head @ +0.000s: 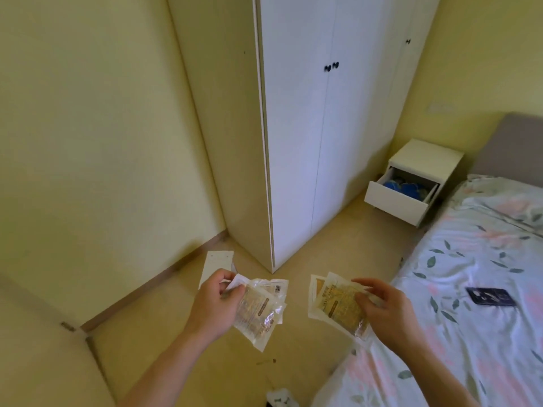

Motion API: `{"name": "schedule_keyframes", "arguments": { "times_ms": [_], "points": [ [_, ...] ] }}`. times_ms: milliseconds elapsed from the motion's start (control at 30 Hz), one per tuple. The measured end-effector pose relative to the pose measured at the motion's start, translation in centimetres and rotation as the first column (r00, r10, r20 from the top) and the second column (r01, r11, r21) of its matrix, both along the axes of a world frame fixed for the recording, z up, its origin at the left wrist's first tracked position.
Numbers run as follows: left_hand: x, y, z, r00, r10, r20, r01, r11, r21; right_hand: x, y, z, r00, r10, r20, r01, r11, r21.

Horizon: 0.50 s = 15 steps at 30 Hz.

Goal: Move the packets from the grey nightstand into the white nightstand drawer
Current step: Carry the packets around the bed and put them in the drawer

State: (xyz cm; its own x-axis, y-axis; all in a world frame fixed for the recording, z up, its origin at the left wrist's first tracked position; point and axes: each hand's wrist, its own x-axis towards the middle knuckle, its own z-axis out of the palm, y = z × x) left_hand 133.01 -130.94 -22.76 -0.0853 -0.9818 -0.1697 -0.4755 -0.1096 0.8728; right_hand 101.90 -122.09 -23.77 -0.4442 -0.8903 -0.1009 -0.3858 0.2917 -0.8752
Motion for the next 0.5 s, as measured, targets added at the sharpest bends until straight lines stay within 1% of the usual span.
{"name": "schedule_keyframes", "arguments": {
  "times_ms": [133,300,400,500],
  "points": [
    [-0.8,-7.8,0.1,0.999,-0.035,0.031,0.034,0.999,0.021,-0.5,-7.6,-1.3,1.000,-0.024,0.016,0.024,0.999,0.027],
    [-3.5,-17.0,1.3,0.998,-0.051,0.037,0.050,0.998,0.025,-3.2,-15.7,-0.2,1.000,-0.015,0.018,0.014,0.999,0.035],
    [-6.9,-21.3,1.5,0.992,-0.108,0.063,0.108,0.994,0.012,-6.2,-18.7,1.1,0.997,-0.078,0.013,0.078,0.997,-0.005],
    [-11.4,-25.6,1.3,0.978,-0.195,0.079,0.193,0.981,0.029,-9.6,-21.1,1.9,0.987,-0.158,0.004,0.158,0.987,-0.020]
  ]
}}
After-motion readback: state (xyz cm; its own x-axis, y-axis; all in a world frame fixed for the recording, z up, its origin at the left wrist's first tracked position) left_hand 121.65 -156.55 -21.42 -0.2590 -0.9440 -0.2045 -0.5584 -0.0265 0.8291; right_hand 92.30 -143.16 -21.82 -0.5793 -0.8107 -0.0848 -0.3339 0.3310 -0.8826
